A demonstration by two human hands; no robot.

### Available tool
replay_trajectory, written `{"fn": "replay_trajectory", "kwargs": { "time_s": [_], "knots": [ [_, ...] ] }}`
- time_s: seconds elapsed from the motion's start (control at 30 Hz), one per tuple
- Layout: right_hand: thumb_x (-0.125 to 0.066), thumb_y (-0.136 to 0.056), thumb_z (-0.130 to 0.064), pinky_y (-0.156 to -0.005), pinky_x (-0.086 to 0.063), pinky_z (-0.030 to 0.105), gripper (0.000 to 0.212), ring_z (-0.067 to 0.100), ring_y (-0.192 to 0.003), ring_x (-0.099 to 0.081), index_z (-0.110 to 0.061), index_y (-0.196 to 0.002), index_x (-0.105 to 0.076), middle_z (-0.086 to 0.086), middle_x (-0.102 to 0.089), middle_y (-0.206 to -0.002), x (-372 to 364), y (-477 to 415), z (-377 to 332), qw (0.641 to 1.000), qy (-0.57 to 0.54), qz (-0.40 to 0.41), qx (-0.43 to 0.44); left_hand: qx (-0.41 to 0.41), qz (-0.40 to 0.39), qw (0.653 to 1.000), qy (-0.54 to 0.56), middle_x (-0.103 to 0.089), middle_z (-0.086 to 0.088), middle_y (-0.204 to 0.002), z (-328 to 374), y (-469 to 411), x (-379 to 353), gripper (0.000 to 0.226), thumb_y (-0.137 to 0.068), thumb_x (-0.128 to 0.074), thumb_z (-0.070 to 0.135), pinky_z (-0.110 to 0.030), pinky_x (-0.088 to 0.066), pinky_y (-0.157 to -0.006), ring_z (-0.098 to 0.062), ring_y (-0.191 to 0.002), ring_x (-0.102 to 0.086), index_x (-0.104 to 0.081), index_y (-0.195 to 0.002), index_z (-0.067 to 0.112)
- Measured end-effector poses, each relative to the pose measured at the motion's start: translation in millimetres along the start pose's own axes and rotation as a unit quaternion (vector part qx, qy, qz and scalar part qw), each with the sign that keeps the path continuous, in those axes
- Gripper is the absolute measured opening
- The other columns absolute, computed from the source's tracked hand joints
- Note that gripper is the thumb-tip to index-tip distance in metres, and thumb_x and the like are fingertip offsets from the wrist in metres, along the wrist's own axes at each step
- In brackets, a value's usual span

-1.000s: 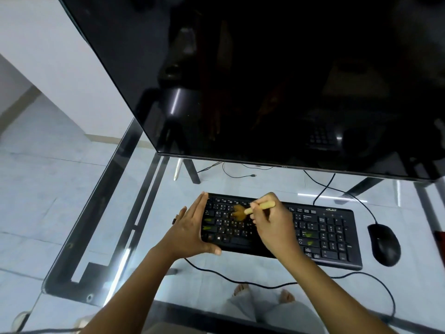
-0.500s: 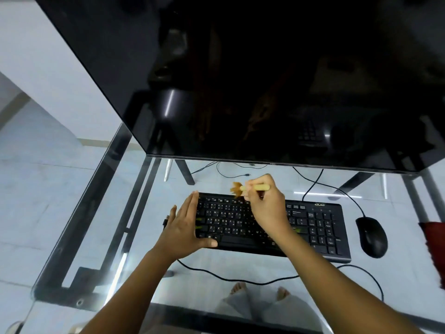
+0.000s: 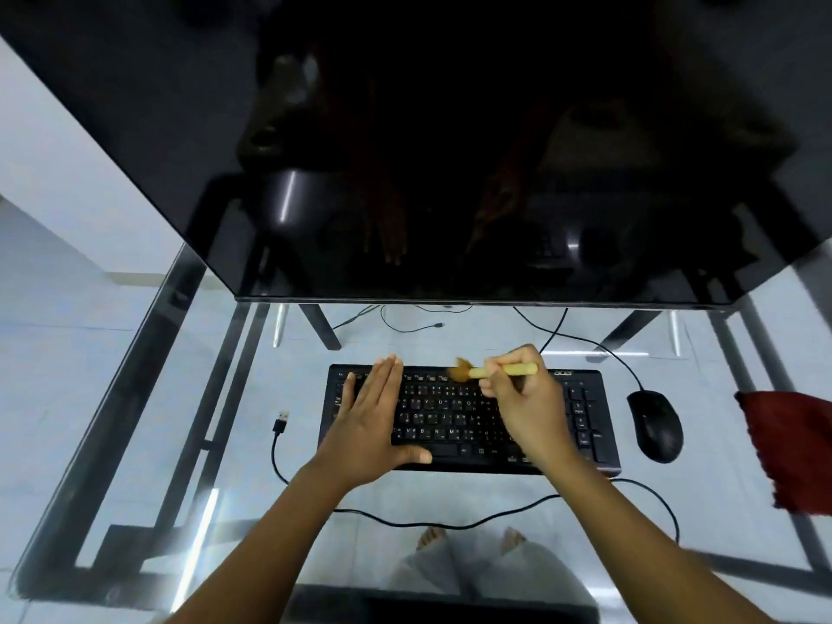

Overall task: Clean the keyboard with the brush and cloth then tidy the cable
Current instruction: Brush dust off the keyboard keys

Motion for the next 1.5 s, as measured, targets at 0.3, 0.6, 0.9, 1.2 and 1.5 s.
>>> {"fn": "replay_trajectory", "kwargs": {
  "time_s": [0.3, 0.6, 0.9, 1.2, 1.5],
  "knots": [
    [-0.058, -0.094, -0.010, -0.064, -0.059, 0.030, 0.007, 0.019, -0.067, -0.071, -0.008, -0.087, -0.058, 0.003, -0.073, -0.073, 3.5, 12.9, 10.5, 0.994, 0.001, -0.101, -0.039, -0.028, -0.043, 0.998, -0.026, 0.019, 0.004, -0.159, 22.7, -11.4, -14.6, 0.127, -0.067, -0.060, 0.077, -0.047, 0.010, -0.118, -0.009, -0.144, 0.023, 0.014, -0.151, 0.017],
    [-0.060, -0.092, -0.012, -0.068, -0.059, 0.039, 0.011, 0.017, -0.065, -0.070, -0.015, -0.081, -0.059, 0.000, -0.074, -0.073, 20.9, 27.0, 15.9, 0.988, 0.063, -0.138, -0.034, -0.032, -0.069, 0.996, -0.053, 0.024, 0.002, -0.158, 28.8, -18.5, -20.2, 0.129, -0.065, -0.059, 0.079, -0.054, 0.009, -0.117, -0.013, -0.143, 0.025, 0.014, -0.151, 0.017],
    [-0.059, -0.093, -0.018, -0.068, -0.059, 0.037, 0.013, 0.016, -0.068, -0.070, -0.022, -0.081, -0.060, -0.003, -0.075, -0.076, 41.5, 19.3, 19.5, 0.995, 0.067, -0.058, -0.034, -0.045, -0.086, 0.994, -0.050, 0.026, 0.004, -0.157, 40.4, -24.4, -23.8, 0.131, -0.064, -0.058, 0.081, -0.052, 0.015, -0.115, -0.010, -0.142, 0.028, 0.019, -0.150, 0.020],
    [-0.059, -0.095, -0.021, -0.073, -0.057, 0.027, 0.010, 0.011, -0.073, -0.070, -0.023, -0.085, -0.058, -0.002, -0.074, -0.079, 68.7, 5.2, 19.1, 0.996, 0.034, 0.085, -0.016, -0.071, -0.098, 0.991, -0.060, 0.028, 0.002, -0.156, 65.2, -34.1, -27.9, 0.129, -0.066, -0.055, 0.081, -0.053, 0.015, -0.115, -0.012, -0.141, 0.029, 0.019, -0.150, 0.016],
    [-0.060, -0.094, -0.014, -0.077, -0.057, 0.035, 0.011, 0.021, -0.079, -0.072, -0.019, -0.085, -0.058, 0.004, -0.073, -0.081, 105.2, 9.5, 42.3, 0.982, -0.082, 0.155, -0.073, -0.112, -0.103, 0.987, -0.057, 0.027, 0.001, -0.157, 104.8, -53.3, -31.8, 0.126, -0.069, -0.056, 0.079, -0.052, 0.014, -0.116, -0.012, -0.142, 0.028, 0.019, -0.150, 0.017]
  ]
}}
Point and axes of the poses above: each hand's wrist, its own y-axis away from the middle knuckle, its own x-axis out of the back of the hand, z = x × y, the point moved 7 cm from there along -y, towards the middle knuckle
